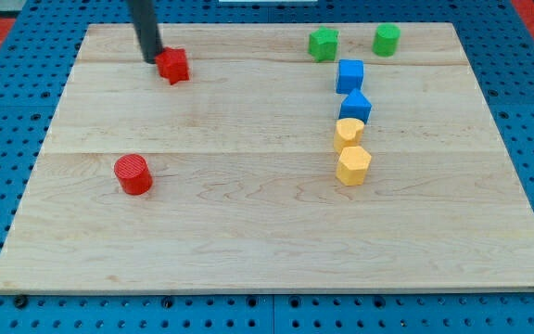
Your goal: Push the red star towards the top center of the board
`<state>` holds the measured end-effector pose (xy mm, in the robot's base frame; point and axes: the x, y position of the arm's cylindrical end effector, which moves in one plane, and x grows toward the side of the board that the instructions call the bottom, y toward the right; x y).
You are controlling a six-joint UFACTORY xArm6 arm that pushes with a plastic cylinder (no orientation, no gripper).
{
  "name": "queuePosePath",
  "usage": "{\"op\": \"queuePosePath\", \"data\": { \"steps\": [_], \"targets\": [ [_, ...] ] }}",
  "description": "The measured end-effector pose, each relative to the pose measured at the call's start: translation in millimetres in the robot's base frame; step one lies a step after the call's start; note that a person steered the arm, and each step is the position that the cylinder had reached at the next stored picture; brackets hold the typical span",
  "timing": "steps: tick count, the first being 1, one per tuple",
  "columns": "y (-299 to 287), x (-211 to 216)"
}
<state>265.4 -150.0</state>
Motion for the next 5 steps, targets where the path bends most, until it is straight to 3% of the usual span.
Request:
{"op": "queuePosePath", "data": {
  "steps": [1, 2, 3, 5],
  "targets": [
    [-22.6, 32.9],
    [-1.9, 51.8],
    [32.2, 5.7],
    [87.1, -11.4]
  ]
}}
